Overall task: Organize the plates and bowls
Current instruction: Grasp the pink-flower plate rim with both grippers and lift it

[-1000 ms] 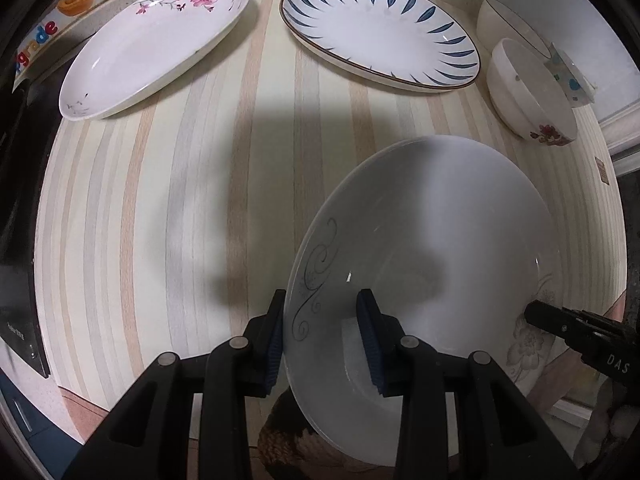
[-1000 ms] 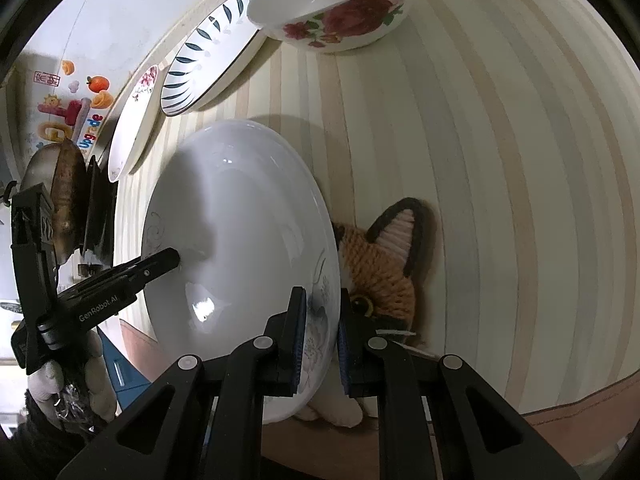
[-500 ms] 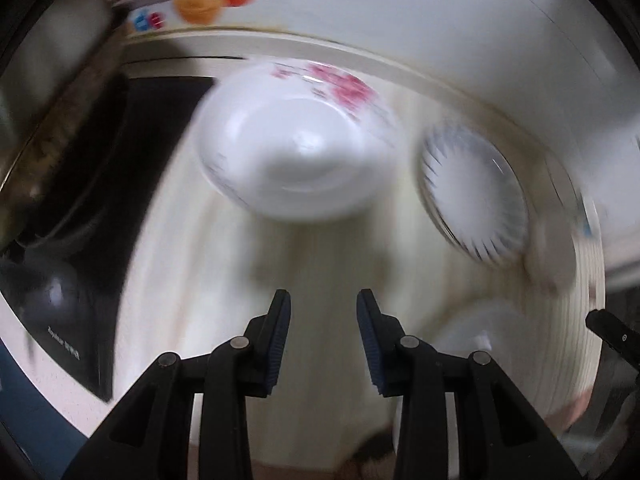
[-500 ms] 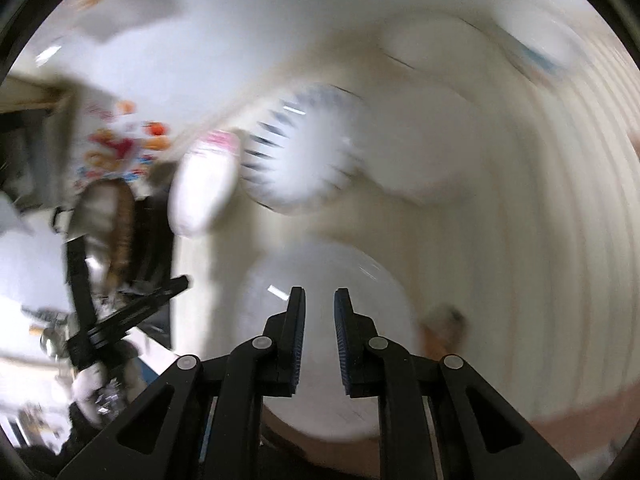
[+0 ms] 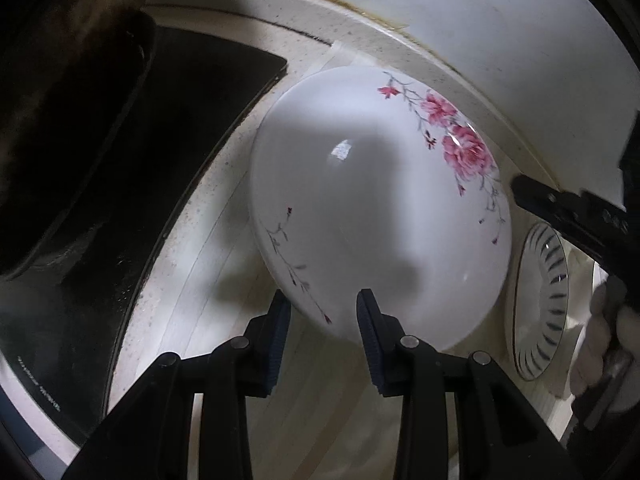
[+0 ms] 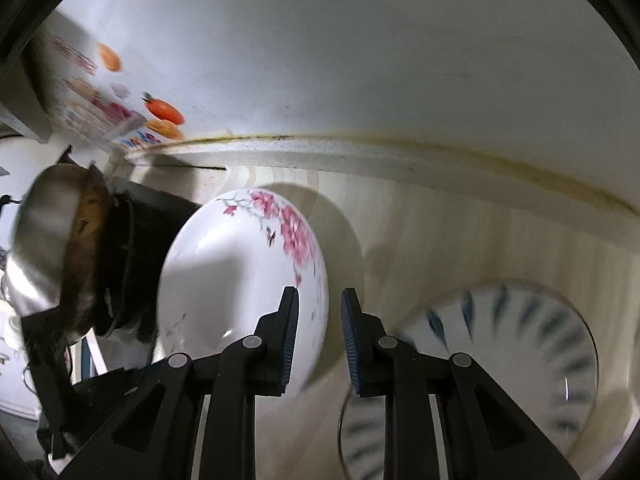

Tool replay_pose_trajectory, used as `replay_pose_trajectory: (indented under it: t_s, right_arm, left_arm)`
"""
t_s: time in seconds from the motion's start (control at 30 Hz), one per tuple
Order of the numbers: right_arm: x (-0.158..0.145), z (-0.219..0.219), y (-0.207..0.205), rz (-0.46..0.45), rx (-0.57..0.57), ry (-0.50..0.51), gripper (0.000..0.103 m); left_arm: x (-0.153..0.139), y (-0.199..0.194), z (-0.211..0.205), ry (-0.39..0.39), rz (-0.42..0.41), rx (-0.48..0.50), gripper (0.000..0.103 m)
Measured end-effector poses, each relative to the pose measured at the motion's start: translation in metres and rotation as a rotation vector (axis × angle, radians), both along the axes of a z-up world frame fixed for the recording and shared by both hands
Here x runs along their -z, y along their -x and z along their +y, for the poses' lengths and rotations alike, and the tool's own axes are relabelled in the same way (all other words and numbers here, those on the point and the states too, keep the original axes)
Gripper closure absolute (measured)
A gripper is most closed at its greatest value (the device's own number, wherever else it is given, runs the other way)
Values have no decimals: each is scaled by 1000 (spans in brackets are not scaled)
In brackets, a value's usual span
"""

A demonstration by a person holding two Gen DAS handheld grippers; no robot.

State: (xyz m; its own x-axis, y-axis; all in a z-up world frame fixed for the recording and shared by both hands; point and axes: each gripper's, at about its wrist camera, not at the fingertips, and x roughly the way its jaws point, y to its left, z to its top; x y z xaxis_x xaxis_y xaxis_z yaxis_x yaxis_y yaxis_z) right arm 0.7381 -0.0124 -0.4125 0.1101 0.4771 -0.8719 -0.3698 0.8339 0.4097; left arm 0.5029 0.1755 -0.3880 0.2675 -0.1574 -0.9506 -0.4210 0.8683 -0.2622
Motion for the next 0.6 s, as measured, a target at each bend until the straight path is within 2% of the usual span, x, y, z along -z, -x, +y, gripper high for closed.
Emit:
replay_pose_trajectory:
  t_s: [0.2, 0.33, 0.6]
  right_arm:
    - [29, 27, -28, 60, -23, -37, 79]
    - [41, 39, -36, 35, -51, -12, 88]
    - [34, 32, -28, 8, -71, -34, 91]
  left_arm:
    - [11, -8, 4, 10, -5, -27, 74]
    - [12, -7, 2, -5, -21, -38, 77]
    - [10, -5, -14, -36, -30, 4, 77]
